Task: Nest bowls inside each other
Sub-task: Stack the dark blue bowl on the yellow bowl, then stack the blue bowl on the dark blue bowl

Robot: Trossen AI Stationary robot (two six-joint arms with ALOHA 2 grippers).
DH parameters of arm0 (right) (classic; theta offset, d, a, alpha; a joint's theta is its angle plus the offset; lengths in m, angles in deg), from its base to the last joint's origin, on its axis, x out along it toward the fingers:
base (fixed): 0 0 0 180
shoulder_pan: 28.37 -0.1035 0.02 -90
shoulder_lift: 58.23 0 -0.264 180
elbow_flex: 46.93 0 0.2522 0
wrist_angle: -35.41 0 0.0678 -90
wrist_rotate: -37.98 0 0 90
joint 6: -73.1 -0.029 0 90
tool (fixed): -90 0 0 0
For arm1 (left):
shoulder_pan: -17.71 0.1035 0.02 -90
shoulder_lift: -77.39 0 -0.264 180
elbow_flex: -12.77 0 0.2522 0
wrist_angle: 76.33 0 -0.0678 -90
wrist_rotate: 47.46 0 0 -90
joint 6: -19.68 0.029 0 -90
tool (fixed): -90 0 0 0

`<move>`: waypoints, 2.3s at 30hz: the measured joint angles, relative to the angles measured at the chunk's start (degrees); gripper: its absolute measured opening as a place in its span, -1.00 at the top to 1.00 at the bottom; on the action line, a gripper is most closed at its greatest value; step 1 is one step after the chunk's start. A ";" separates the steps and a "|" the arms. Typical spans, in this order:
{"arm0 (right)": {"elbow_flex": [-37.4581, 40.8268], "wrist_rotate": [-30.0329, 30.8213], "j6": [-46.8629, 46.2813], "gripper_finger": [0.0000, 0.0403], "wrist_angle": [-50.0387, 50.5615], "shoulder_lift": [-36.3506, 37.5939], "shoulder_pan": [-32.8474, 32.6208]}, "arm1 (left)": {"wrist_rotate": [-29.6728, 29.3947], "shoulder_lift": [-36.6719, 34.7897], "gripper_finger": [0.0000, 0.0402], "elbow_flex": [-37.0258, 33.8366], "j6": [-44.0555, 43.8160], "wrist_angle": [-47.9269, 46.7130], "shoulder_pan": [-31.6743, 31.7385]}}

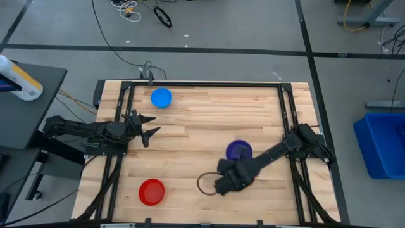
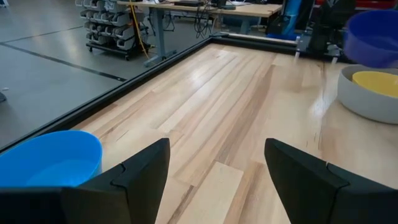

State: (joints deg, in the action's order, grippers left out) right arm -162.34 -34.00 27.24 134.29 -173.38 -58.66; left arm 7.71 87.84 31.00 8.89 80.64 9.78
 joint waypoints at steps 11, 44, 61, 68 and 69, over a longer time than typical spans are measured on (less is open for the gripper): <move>1.83 -0.70 -10.86 0.99 -6.96 0.18 -6.33 | 0.31 0.01 -0.36 -0.02 -0.36 0.20 0.00; 11.81 0.92 -8.99 -0.04 -17.14 0.34 -1.78 | 2.93 0.01 -0.36 -0.02 -1.27 0.19 0.00; 10.36 21.13 26.46 0.12 -53.93 2.26 5.78 | 6.98 0.07 -0.36 -0.21 -2.07 1.78 -0.02; 10.36 18.97 32.40 0.08 -50.41 2.20 8.17 | -2.74 5.70 -0.29 0.83 3.63 4.07 4.73; 10.36 18.70 31.92 0.08 -49.50 2.20 8.57 | -1.54 7.50 -0.27 1.50 3.11 4.01 6.46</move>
State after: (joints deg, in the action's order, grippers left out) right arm -151.98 -15.30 59.16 84.79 -171.18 -50.09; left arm 6.18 95.34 32.49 12.01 84.65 16.24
